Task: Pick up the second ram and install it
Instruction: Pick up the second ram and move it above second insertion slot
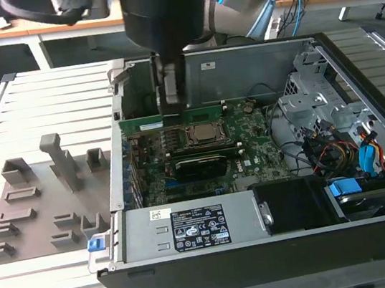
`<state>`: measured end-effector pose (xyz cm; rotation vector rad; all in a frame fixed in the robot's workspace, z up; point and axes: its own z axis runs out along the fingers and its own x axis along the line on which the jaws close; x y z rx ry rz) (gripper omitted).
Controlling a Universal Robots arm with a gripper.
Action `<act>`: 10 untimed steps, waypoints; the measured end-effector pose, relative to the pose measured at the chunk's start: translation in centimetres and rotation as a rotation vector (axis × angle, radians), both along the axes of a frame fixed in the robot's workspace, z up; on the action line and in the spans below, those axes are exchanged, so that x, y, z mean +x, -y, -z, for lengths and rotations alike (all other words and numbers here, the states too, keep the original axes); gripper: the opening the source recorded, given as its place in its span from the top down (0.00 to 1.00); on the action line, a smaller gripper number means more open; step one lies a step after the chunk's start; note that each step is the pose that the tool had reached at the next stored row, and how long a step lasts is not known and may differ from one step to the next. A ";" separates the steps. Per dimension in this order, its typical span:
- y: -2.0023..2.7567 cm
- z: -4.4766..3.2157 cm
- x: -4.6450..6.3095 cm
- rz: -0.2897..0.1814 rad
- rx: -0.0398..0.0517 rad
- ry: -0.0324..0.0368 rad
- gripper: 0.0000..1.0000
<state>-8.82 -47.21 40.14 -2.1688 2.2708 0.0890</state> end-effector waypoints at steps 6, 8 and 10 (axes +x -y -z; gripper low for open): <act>-0.83 0.06 3.5 0.007 0.0001 -0.0006 0.86; -1.54 0.14 3.7 0.008 0.0002 -0.0005 0.86; -2.28 0.20 3.9 0.008 -0.0001 -0.0007 0.86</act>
